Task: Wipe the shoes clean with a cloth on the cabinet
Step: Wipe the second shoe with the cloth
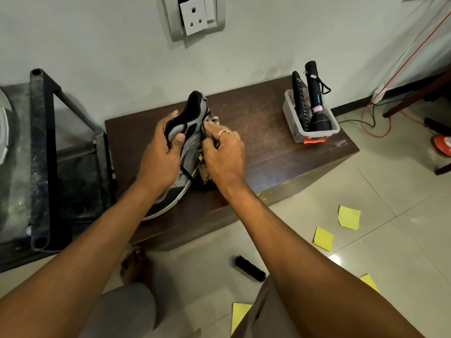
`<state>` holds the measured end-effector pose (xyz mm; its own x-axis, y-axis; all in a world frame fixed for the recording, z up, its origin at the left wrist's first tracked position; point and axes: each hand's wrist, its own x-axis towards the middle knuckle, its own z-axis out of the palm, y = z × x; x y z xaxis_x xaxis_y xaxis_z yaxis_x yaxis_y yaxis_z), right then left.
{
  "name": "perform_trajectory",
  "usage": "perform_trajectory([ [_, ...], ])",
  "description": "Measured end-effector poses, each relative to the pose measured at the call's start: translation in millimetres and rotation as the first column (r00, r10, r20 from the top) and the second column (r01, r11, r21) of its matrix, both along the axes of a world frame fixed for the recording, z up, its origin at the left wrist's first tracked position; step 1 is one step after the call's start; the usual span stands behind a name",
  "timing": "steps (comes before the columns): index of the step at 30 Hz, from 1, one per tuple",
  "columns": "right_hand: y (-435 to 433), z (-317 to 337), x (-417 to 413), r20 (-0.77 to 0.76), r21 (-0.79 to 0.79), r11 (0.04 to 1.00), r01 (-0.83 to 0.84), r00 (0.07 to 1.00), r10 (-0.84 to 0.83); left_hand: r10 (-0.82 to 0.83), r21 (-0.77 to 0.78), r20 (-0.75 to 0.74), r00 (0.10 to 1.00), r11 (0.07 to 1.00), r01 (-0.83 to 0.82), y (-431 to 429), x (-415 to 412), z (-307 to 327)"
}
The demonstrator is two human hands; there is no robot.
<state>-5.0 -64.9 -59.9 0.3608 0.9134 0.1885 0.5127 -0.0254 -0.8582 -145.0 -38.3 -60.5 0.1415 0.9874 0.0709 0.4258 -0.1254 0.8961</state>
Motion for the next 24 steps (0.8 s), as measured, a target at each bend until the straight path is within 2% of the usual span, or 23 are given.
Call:
perform_trajectory([
  [4, -4.6, -2.1, 3.2, 0.096, -0.031, 0.999, -0.036, 0.995, 0.039, 0.0, 0.001, -0.014, 1.0, 1.0, 0.0, -1.6, 1.7, 1.9],
  [8, -3.4, -3.0, 9.2, 0.063, -0.072, 0.997, -0.034, 0.997, 0.039, 0.012, -0.007, -0.009, 1.0, 1.0, -0.012, -4.2, 1.4, 4.7],
  [11, -4.4, -0.3, 12.1, -0.069, 0.031, 0.998, 0.051, 0.996, -0.049, 0.007, -0.015, -0.003, 1.0, 1.0, -0.007, -5.5, 1.8, 6.4],
  [13, -2.6, 2.0, 8.9, -0.049, 0.072, 0.994, 0.082, 0.996, -0.079, 0.01, -0.013, -0.002, 1.0, 1.0, -0.01, -5.7, 2.0, 6.6],
  [15, -1.2, 3.8, 2.0, 0.002, 0.052, 0.998, 0.034, 0.999, -0.034, 0.015, -0.014, -0.003, 1.0, 1.0, -0.015, -5.3, 2.5, 7.0],
  [20, -3.1, -3.4, -4.7, 0.013, -0.014, 1.0, 0.016, 1.0, -0.016, 0.012, -0.032, -0.022, 1.0, 0.999, -0.012, -4.3, 1.6, 6.8],
  [22, -4.8, -3.5, 0.3, -0.054, -0.019, 1.0, 0.02, 0.998, -0.021, 0.012, -0.045, -0.028, 1.0, 0.999, -0.014, -4.4, 1.2, 9.2],
  [24, -4.0, -0.3, 6.5, -0.187, -0.005, 0.999, 0.036, 0.982, -0.036, 0.01, -0.062, -0.046, 0.999, 0.998, -0.012, -3.2, -1.3, 13.0],
])
